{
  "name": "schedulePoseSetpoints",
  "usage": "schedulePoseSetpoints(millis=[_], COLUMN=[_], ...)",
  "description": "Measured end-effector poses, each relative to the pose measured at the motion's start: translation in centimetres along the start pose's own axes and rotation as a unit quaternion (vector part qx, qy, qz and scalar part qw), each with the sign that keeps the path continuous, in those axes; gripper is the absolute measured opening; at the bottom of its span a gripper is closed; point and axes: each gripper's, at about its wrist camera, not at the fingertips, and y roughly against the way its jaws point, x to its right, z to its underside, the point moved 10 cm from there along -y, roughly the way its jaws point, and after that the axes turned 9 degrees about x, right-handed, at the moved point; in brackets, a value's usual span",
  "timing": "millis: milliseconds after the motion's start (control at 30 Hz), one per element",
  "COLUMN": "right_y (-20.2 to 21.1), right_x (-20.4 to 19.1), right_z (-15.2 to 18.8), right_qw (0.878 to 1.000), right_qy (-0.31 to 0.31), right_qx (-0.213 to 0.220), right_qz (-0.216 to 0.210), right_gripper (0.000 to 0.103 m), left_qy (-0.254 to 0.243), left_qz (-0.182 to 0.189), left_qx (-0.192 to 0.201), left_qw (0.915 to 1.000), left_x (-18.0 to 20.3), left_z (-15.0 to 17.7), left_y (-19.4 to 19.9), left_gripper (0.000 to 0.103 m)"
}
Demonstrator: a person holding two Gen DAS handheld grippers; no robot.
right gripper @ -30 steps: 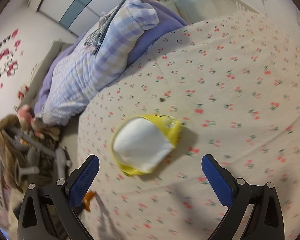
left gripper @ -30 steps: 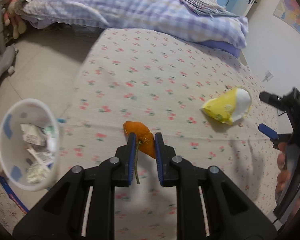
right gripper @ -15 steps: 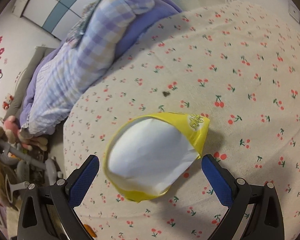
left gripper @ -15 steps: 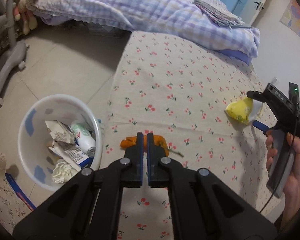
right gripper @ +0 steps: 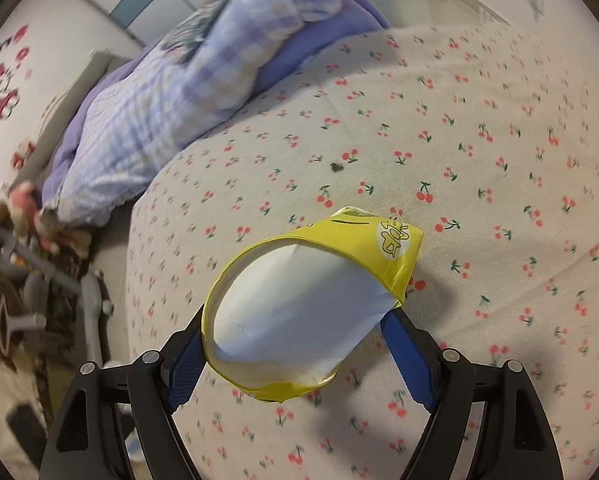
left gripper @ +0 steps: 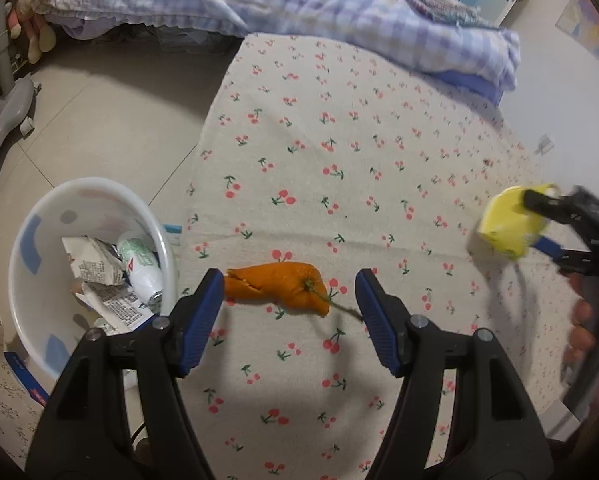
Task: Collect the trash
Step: 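Carry the orange piece to the wastebasket and open the left tool while the right tool carries the wrapper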
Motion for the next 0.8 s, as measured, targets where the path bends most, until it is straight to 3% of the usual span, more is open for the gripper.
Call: schedulePoseSetpoints(millis=[133,200,333,433,567,800], right_y=[2.0,2.9,4.0,4.2,4.9,6.3], right_x=[-0.5,-0.5,-0.3,-0.2,-0.5,-3.2], right_z=[0.3,0.5,1.2,1.3,1.6,2.5], right_qw=[0.999,0.999,0.998,0.998,0.997,0.993], right_qy=[0.03,0.041,0.058,0.065,0.077,0.11], right_qx=[0.007,0.009,0.008,0.005,0.006,0.011], right_qz=[-0.01,-0.014,-0.016,-0.016,-0.02,-0.042], right_gripper=[0.084,0.084,0.084,0.084,0.084,0.084], left_qy=[-0.003,-0.005,-0.026,-0.039,-0.049,-0.025], left_qz=[-0.02,-0.031,-0.057,-0.053,-0.053,-0.037], left_qx=[-0.012,-0.024,-0.023,-0.025,-0.029,-0.006], left_qw=[0.9997,0.9992,0.9978,0.9975,0.9969,0.999], left_x=[0.1,-0.1,-0.1,0.5,0.6,-1.0], left_z=[0.3,0.7,1.0,1.1,1.7,0.9], left_y=[-1.2,-1.8,-1.9,-1.6,-1.1,1.4], left_gripper=[0.068,0.058,0.048,0.027,0.024,0.023])
